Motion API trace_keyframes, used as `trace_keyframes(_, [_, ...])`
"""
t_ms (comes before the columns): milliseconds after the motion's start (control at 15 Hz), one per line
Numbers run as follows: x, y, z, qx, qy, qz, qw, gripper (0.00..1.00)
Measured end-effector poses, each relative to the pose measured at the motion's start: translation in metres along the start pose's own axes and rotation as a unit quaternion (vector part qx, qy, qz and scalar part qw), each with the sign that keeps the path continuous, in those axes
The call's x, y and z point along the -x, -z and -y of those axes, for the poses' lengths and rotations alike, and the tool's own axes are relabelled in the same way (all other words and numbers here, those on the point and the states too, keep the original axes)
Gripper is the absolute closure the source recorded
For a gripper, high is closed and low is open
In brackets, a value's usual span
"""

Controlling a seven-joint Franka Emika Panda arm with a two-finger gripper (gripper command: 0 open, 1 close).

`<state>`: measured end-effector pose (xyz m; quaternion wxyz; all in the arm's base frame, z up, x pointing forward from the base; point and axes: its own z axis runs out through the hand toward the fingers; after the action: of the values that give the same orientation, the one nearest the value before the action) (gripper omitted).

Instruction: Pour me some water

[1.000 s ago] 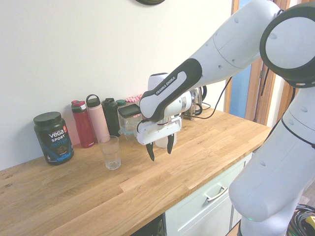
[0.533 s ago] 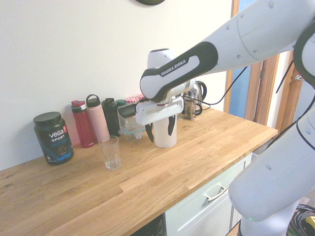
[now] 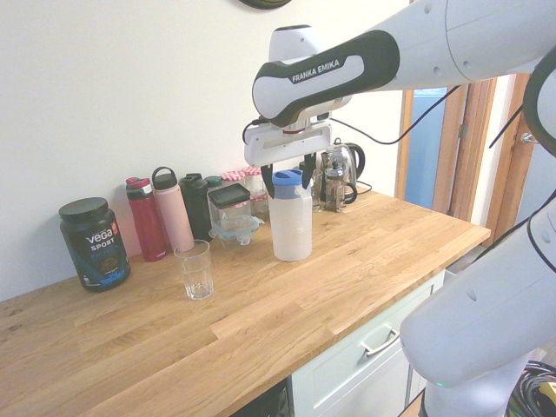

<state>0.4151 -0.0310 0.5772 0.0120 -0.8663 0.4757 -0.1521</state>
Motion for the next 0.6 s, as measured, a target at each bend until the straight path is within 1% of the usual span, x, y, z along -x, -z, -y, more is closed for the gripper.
trace_keyframes(133, [-0.015,0.007,-0.008,-0.004,-0.011,-0.008,1.0,0.0])
trace_keyframes(267, [-0.029,0.003,-0.018,-0.001,-0.023,-0.005,1.0,0.0])
trace_keyframes(400, [-0.041,-0.011,-0.022,0.0,-0.033,-0.001,0.999,0.0])
trace_keyframes(600, [-0.048,-0.05,-0.019,-0.004,-0.039,0.003,0.999,0.0])
